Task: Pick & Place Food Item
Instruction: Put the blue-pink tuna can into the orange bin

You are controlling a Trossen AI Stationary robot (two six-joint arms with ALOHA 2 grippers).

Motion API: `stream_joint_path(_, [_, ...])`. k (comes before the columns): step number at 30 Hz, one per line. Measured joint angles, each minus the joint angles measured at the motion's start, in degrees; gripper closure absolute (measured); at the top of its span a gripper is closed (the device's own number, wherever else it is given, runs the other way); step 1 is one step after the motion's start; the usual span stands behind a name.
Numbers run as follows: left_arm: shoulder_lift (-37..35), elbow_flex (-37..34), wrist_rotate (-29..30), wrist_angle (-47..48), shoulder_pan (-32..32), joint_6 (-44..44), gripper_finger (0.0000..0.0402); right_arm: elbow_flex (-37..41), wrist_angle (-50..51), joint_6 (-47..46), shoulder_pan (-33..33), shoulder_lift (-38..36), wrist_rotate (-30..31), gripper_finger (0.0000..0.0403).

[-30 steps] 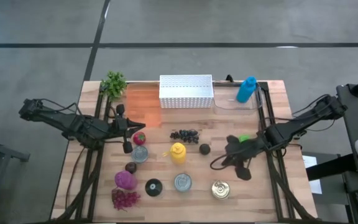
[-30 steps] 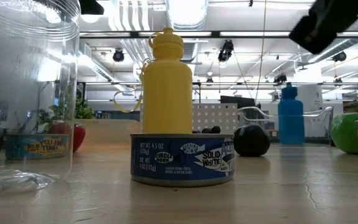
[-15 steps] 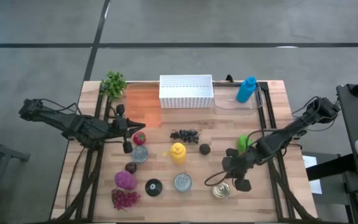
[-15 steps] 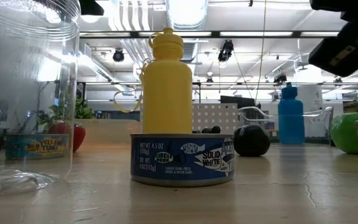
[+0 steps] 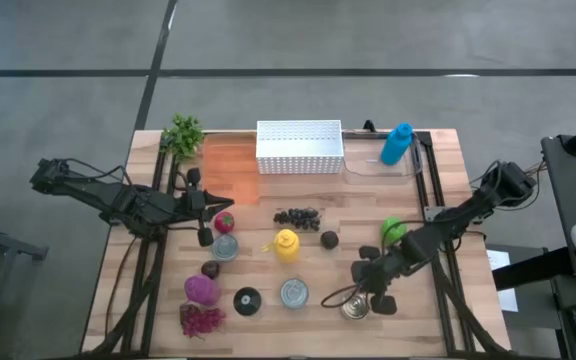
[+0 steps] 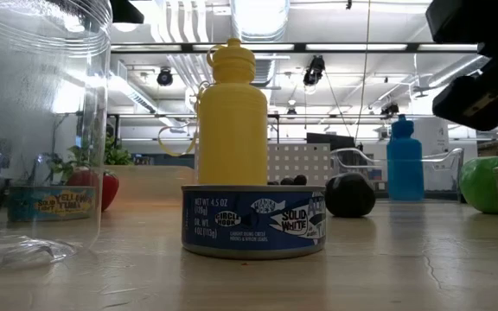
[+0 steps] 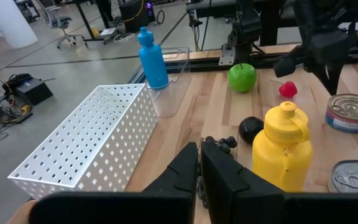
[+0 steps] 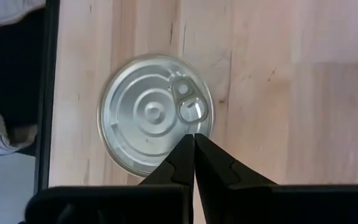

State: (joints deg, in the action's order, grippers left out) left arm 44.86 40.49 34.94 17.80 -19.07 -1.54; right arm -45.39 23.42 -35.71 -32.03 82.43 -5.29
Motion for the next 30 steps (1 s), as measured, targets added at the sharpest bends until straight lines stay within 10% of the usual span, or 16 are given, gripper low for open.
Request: stream_joint_path(30, [0.02, -0.02, -0.02, 0.22, 0.00, 0.00, 0.0376, 0.21, 0.08, -0.32, 0.02, 0.31, -0.65, 0.0394])
